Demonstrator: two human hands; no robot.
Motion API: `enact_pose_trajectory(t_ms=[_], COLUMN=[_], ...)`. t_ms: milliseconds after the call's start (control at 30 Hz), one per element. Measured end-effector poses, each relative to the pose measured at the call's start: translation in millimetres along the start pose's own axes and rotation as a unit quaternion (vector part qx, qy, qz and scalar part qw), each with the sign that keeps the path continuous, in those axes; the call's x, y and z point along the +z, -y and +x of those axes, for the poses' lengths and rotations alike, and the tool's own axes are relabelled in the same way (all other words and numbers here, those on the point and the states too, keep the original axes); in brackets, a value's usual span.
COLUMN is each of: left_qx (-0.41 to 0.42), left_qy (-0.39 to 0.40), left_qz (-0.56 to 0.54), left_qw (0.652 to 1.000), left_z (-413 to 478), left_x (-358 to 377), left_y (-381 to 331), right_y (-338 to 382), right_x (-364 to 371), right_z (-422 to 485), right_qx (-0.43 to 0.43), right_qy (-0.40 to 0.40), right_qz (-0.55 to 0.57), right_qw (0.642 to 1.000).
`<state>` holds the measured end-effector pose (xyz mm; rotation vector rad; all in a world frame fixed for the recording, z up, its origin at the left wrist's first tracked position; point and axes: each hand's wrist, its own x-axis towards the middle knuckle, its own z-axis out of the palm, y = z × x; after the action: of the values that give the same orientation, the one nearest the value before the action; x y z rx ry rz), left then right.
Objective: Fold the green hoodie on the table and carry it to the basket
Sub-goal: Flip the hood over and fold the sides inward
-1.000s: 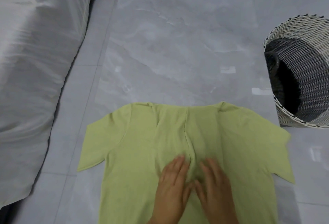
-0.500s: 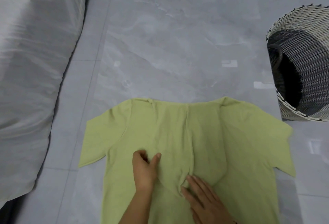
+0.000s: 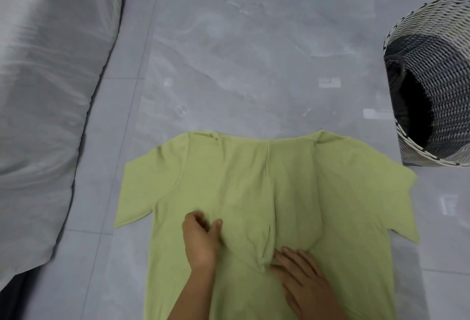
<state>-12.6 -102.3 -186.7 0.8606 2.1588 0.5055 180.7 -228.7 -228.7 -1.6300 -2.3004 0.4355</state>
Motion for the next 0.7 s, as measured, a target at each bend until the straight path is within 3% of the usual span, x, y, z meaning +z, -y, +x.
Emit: enact_pose_trajectory(t_ms=[67, 100, 200, 233, 267, 333, 500, 700], left_qx=[0.033, 0.069, 0.097, 0.079, 0.063, 0.037, -0.040, -0.161], left_qy=[-0.024, -0.008, 0.124, 0.154, 0.165, 0.141, -0.055, -0.002], left_qz=[-0.005, -0.013, 0.013, 0.037, 0.058, 0.041, -0.058, -0.200], left_qw=[0.999, 0.997, 0.988, 0.984, 0.983, 0.989, 0.996, 0.966], left_z=[-10, -21, -59, -68, -75, -77, -44, -16], left_x=[-4, -3, 14, 22, 28, 34, 17, 6], left_y=[9, 11, 14, 14, 13, 12, 7, 17], right_y=[-1, 0, -2, -6, -10, -17, -21, -30], right_x=[-8, -16, -35, -38, -40, -41, -41, -42], right_z=[6, 12, 35, 40, 45, 48, 42, 30], right_qx=[0.103, 0.201, 0.488, 0.548, 0.580, 0.585, 0.582, 0.578], right_qy=[-0.041, -0.076, -0.141, -0.130, -0.114, -0.082, -0.058, -0.042], right_qz=[0.089, 0.156, 0.330, 0.347, 0.345, 0.336, 0.344, 0.350], right_qw=[0.990, 0.964, 0.796, 0.750, 0.728, 0.734, 0.734, 0.736])
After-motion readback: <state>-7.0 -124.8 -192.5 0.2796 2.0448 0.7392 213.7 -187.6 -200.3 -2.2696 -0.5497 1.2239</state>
